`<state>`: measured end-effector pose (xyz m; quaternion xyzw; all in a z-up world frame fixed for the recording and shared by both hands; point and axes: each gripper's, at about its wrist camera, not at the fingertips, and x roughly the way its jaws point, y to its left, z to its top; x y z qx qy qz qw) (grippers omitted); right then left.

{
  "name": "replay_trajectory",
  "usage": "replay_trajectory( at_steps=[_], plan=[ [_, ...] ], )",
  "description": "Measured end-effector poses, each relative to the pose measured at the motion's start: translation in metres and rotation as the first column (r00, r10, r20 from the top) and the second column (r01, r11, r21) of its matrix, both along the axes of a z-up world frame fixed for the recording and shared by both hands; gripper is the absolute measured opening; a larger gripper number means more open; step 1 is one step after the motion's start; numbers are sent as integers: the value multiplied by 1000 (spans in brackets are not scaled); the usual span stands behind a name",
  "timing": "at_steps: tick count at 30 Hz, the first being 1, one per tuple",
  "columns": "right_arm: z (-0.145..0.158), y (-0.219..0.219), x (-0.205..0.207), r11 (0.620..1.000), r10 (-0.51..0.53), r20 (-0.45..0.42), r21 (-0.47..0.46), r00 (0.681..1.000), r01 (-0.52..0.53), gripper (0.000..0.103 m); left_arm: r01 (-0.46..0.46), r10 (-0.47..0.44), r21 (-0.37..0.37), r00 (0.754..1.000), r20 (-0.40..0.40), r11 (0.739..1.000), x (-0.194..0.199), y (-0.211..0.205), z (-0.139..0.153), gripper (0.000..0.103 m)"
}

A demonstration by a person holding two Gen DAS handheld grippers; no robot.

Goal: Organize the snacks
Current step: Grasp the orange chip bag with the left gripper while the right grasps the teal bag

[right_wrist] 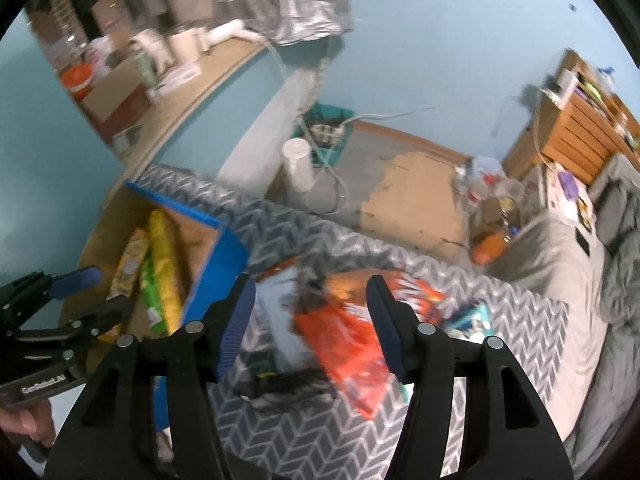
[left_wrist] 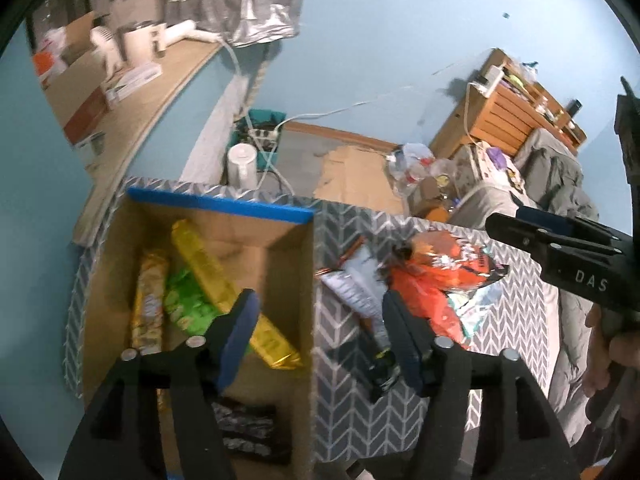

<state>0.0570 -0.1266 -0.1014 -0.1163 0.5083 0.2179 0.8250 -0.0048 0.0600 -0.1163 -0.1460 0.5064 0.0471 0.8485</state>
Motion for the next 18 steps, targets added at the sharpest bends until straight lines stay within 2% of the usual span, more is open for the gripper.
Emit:
replay_trajectory(
  at_steps=[5,9,18],
  plan=[
    [-1,-41,16,996,-90,-8,-5,996,90,61,54,-54,1,998,-14,999,21,-23,-3,67],
    [-7,-73,28,988,-156,-24,-18,987,155,61,87,-87,-4,996,-29,996,36,-42,-7,76],
    [-26,-125,43,969,-246,-58,-49,967,244,67,130,-130,-13,987,-93,991,64,-73,-29,77]
  ],
)
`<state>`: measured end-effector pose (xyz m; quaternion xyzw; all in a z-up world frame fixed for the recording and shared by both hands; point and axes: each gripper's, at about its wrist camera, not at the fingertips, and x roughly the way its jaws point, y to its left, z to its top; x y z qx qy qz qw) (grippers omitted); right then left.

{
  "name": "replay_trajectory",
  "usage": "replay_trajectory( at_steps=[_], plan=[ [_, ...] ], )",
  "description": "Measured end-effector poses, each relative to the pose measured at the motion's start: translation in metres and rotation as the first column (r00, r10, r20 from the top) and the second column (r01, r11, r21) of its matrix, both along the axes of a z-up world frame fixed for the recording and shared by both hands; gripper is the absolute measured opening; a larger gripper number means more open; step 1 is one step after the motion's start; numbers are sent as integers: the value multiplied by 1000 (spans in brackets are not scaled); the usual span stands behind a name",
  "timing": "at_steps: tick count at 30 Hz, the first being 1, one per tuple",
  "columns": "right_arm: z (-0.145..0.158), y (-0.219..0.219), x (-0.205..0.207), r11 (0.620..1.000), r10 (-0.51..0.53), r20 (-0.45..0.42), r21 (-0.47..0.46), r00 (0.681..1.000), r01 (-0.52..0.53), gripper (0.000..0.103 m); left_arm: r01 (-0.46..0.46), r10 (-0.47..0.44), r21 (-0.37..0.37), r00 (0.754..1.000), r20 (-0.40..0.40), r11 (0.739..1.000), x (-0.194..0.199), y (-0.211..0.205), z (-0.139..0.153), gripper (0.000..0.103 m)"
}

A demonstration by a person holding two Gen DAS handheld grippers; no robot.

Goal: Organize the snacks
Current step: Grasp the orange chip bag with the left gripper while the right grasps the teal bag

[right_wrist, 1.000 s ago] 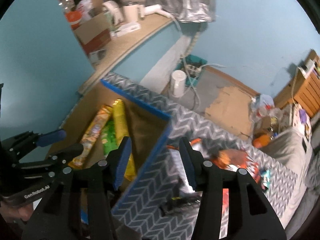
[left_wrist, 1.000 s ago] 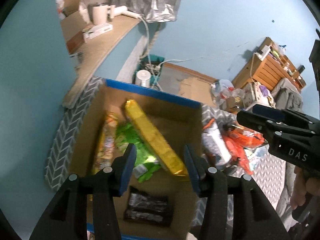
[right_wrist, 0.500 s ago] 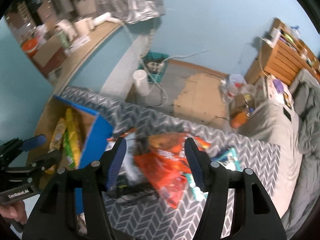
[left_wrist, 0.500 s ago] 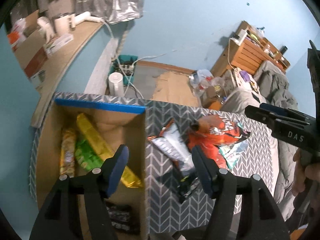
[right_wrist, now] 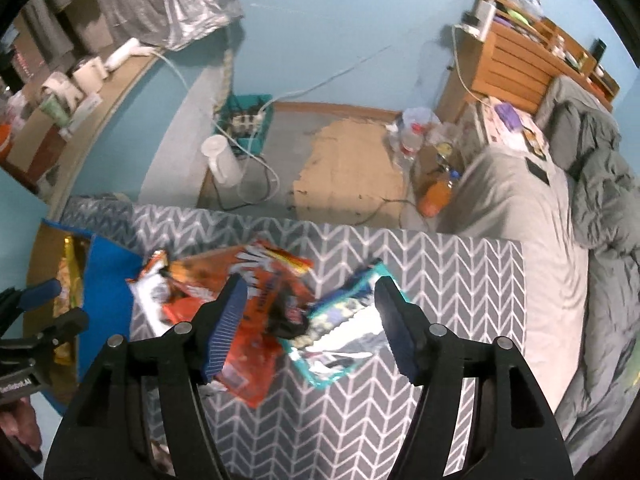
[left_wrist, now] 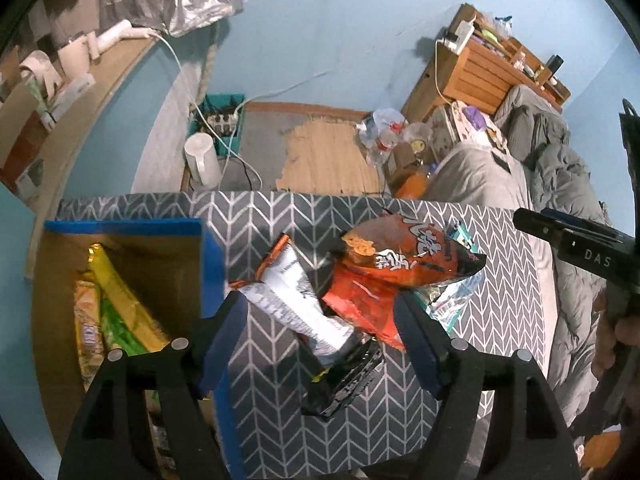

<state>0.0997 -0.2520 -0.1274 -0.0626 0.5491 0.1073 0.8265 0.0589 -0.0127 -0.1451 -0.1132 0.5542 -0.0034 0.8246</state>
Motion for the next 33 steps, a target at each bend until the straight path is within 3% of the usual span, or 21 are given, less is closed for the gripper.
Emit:
replay_trajectory(
  at_steps=[12,18,25,33],
  plan=[
    [-44,-52,17,991,-130,-126,16,984,133,74,22,-21,7,998,-55,1000,24,-20,-27,77],
    [-73,-64,26,975,-206,-202,38,957,218,74,159,-158,72,987,-19,985,44,-41,-29,77],
    [-102,-73,31,944,-303,-264,46,916,326,75,337,-340,79,940,23,938,73,-68,-22,82],
    [-127,-79,34,915,-374,-315,28,873,402,75,519,-520,62,854,1,853,103,-93,-28,83]
  ],
)
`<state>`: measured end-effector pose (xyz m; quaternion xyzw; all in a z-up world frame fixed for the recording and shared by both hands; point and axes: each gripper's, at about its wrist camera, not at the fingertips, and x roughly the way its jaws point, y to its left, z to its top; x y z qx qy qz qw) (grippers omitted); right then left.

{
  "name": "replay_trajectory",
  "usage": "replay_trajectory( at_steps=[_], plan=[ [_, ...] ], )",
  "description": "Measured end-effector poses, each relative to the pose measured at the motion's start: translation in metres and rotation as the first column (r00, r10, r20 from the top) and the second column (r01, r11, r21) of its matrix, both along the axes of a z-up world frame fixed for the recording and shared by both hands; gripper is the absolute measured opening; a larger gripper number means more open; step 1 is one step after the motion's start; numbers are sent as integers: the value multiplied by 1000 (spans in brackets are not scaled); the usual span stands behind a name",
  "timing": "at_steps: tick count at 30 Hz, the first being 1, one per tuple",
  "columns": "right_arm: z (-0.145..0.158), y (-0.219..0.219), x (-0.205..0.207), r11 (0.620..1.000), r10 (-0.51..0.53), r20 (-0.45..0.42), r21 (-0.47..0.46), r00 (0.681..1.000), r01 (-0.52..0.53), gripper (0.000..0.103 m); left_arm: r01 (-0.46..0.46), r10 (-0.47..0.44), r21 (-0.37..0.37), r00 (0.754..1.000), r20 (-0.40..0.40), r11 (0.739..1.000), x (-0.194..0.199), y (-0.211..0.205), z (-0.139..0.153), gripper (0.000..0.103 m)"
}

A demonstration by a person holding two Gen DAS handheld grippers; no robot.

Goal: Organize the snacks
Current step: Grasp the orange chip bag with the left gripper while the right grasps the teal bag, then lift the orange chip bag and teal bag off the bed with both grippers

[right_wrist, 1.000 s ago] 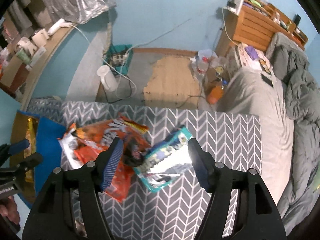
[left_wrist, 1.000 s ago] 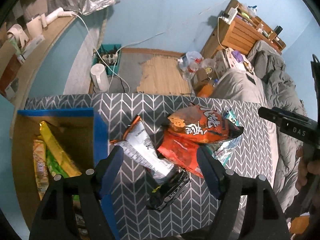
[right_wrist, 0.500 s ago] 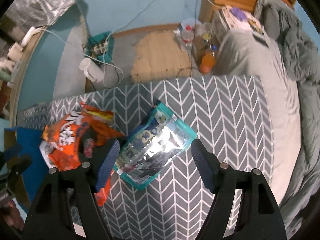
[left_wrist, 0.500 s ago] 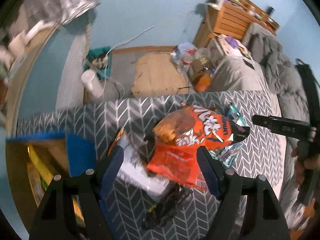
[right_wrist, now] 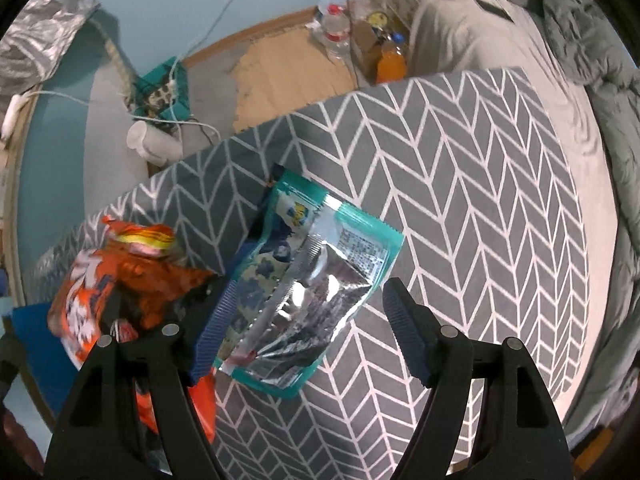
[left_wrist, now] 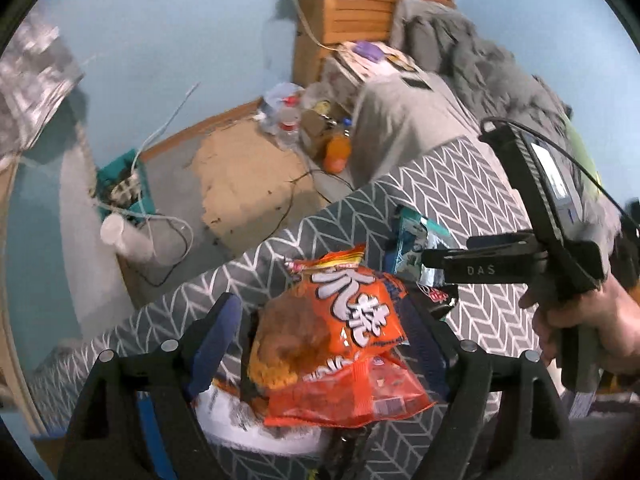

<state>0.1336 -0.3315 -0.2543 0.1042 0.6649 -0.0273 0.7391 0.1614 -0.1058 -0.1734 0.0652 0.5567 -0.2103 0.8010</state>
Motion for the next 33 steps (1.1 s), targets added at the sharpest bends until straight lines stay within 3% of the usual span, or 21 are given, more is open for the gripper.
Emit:
replay_trajectory(
  at_steps=[4,7,11,17,22,26,33],
  plan=[
    [-8,2,2,1000,-19,-15,-2,1000,19,75,64,-64,27,998,-14,998,9,-6,-13,88],
    [-15,3,4,999,-33,-30,-1,999,33,75,94,-93,1,992,-80,996,15,-9,-27,88],
    [-26,4,7,999,-47,-52,-8,998,46,75,170,-166,26,978,-129,985,14,-16,-41,88],
    [-43,8,11,998,-56,-78,-14,995,55,75,194,-186,36,970,-154,980,11,-18,-51,88],
    [-46,16,10,997,27,-66,-69,997,-31,76,192,-185,23,966,-183,981,14,-21,-58,91],
    [-46,20,10,992,80,-56,-98,995,-85,69,204,-194,33,963,-186,978,14,-26,-60,92],
    [-39,7,-8,963,195,-47,-180,980,-201,68,244,-228,61,955,-189,968,9,-36,-62,92]
  ],
)
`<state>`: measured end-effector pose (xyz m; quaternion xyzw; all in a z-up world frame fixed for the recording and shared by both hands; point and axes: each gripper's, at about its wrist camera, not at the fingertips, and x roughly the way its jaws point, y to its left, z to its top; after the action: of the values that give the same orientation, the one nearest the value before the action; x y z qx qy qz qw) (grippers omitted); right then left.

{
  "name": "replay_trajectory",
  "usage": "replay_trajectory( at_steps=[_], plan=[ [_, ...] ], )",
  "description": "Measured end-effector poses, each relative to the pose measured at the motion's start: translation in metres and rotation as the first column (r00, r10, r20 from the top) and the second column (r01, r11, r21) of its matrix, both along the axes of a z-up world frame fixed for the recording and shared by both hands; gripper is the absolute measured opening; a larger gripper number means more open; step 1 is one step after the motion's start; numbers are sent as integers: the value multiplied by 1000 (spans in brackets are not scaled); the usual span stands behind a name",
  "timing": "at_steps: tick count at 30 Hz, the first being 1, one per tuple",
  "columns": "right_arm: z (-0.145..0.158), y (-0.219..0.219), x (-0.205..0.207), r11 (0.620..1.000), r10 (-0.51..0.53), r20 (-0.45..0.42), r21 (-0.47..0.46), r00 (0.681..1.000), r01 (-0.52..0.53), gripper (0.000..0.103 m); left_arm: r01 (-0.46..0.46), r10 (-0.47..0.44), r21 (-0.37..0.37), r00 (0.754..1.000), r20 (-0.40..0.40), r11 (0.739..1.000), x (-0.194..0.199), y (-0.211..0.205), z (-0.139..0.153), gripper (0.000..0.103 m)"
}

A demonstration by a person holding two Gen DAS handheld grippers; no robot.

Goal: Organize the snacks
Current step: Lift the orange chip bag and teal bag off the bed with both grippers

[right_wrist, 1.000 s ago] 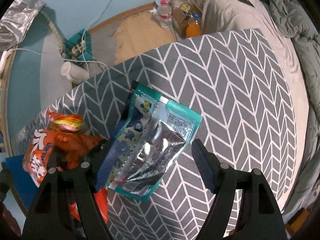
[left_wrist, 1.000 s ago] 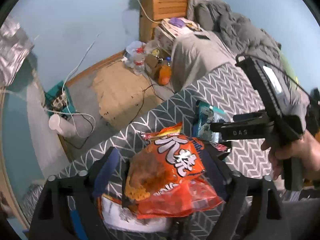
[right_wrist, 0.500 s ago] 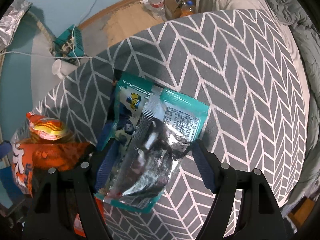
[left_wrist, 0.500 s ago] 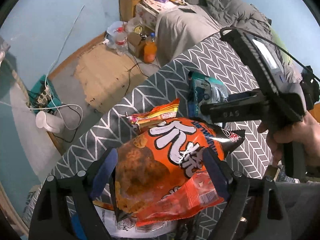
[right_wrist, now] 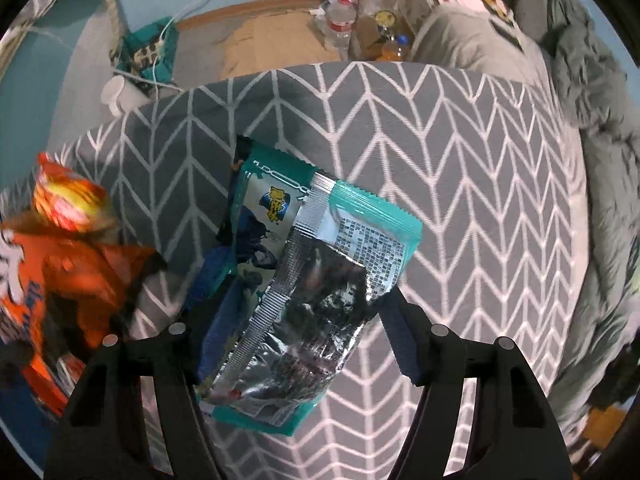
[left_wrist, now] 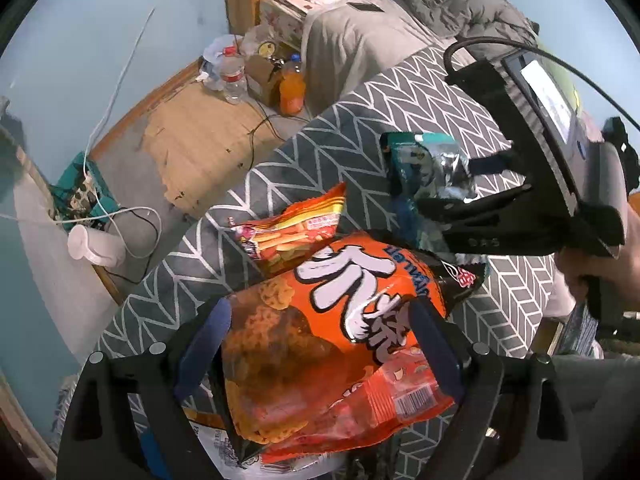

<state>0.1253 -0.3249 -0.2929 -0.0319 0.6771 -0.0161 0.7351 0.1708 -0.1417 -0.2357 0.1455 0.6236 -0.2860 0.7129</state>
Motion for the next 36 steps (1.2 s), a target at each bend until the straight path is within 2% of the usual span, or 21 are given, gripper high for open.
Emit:
replay_trajectory(
  at_steps=[7,10,15,16,19,22,26,29,33,36],
  plan=[
    [8,-25,-27,991,115,-3,-70,993,-115,68,85,-85,48,996,-15,995,-9,-11,-3,92],
    [5,-34,-37,992,117,-7,-50,993,-118,68,120,-119,68,993,-17,990,-14,-15,-6,94],
    [9,-41,-51,994,97,5,44,995,-97,64,151,-151,103,988,-9,983,-17,-21,-11,99],
    [10,-42,-55,995,86,4,56,996,-86,64,156,-156,113,988,-7,981,-17,-22,-13,99],
    [10,-52,-60,998,23,1,63,1000,-23,76,161,-162,150,987,-4,976,-17,-29,-19,99],
    [7,-64,-61,994,-69,-19,87,997,70,76,172,-175,189,985,-1,967,-18,-35,-24,99],
    [-4,-69,-53,985,-137,-44,101,990,141,76,199,-206,224,978,9,954,-22,-40,-26,98],
    [-11,-63,-47,984,-149,-52,92,988,153,77,229,-248,269,968,36,935,-29,-42,-27,86],
    [-14,-46,-48,994,-94,-39,51,995,96,77,294,-338,334,937,83,896,-48,-49,-24,74],
    [-13,-38,-51,997,-63,-20,50,998,64,68,329,-403,381,906,131,864,-62,-53,-22,64]
  ],
)
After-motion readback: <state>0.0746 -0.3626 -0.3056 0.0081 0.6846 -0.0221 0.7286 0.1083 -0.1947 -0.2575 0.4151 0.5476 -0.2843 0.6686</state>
